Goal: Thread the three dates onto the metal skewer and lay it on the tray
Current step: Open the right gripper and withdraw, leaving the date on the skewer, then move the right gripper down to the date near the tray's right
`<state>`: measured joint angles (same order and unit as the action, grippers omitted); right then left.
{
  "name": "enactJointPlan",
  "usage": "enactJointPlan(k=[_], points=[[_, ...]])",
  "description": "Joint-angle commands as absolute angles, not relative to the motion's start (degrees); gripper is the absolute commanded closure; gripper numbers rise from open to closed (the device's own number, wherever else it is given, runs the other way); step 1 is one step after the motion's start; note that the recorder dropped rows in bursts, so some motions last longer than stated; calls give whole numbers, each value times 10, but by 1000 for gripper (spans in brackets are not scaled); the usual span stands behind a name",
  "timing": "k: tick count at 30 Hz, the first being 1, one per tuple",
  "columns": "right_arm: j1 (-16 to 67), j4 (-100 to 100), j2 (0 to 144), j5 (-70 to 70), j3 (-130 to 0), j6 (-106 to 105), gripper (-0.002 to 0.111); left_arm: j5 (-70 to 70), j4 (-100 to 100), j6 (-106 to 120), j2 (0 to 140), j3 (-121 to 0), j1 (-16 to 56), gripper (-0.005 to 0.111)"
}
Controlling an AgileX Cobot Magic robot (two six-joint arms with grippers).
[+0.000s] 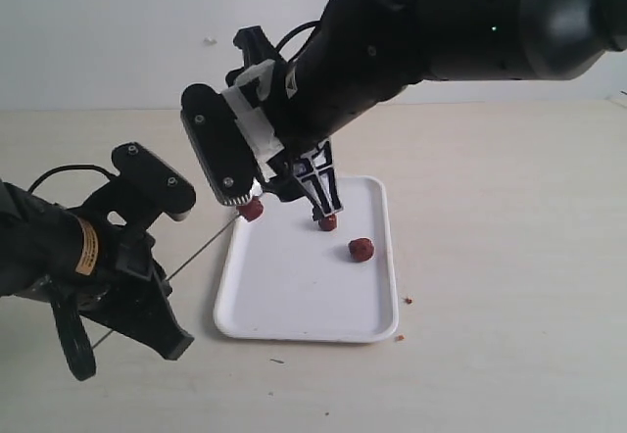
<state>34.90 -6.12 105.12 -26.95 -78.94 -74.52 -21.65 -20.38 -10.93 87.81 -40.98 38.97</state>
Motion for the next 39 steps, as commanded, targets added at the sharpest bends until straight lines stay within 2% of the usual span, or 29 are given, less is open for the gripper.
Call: enactJointPlan(k=[1, 5, 11, 13, 14, 18, 27, 31, 39], points=[[345, -166, 1037, -278, -793, -636, 37, -241, -206, -108, 877, -413, 392, 107], [345, -255, 1038, -323, -793, -555, 37, -253, -206, -109, 877, -413, 392, 107], [302, -258, 1068, -314, -793, -494, 37, -315, -208, -120, 877, -413, 390, 107], [278, -252, 1088, -316, -793, -462, 40, -323, -211, -120, 877, -413, 384, 107], [265, -245, 1102, -319, -793, -464, 46, -335, -218, -120, 877, -413, 383, 107], [248, -242, 1120, -323, -798, -469, 47, -356, -222, -120, 877, -412, 383, 107], [245, -69, 1179, -547, -918, -571, 49, -359, -226, -120, 877, -401, 383, 107], [242, -7, 1181, -554, -913, -668, 60, -359, -223, -124, 877, -399, 383, 107], [237, 15, 1181, -565, -912, -725, 61, -357, -222, -124, 877, -395, 383, 107]])
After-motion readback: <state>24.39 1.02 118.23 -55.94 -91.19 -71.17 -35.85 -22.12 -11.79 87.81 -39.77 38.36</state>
